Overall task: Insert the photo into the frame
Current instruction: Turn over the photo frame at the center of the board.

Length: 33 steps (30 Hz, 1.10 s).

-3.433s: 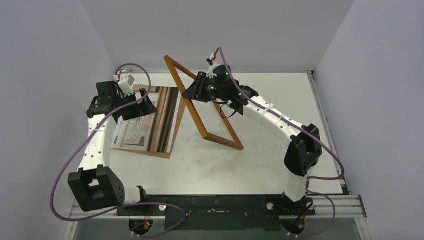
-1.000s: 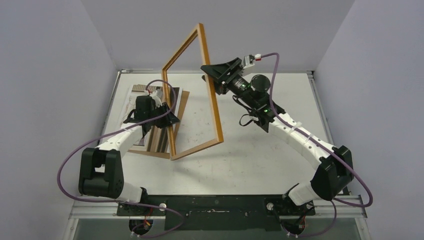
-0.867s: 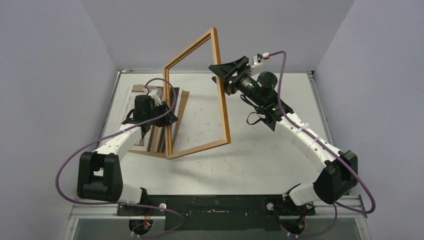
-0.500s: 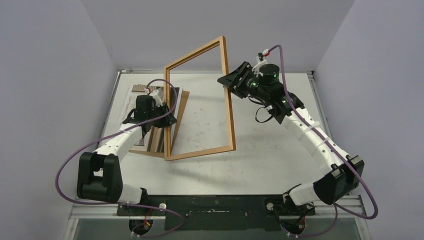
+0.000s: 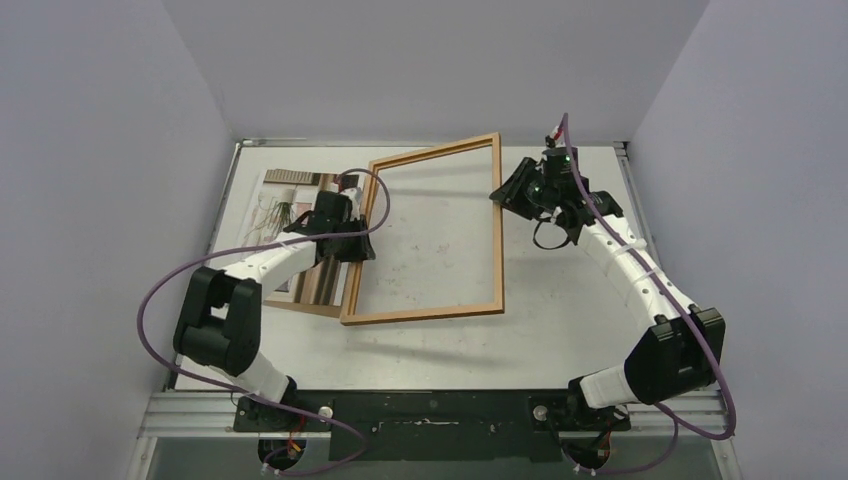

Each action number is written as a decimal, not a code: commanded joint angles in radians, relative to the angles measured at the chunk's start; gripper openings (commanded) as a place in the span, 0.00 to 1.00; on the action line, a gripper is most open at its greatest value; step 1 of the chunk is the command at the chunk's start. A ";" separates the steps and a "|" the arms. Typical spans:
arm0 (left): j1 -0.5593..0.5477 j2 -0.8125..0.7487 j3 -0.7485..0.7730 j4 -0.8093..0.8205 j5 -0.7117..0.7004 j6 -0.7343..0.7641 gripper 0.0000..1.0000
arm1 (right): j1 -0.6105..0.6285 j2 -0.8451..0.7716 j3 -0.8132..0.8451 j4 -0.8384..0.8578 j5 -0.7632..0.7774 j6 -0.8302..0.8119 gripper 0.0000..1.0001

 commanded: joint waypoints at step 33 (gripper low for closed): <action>-0.261 0.258 0.178 0.086 -0.145 0.059 0.96 | -0.162 0.327 -0.231 0.273 0.252 -0.396 0.05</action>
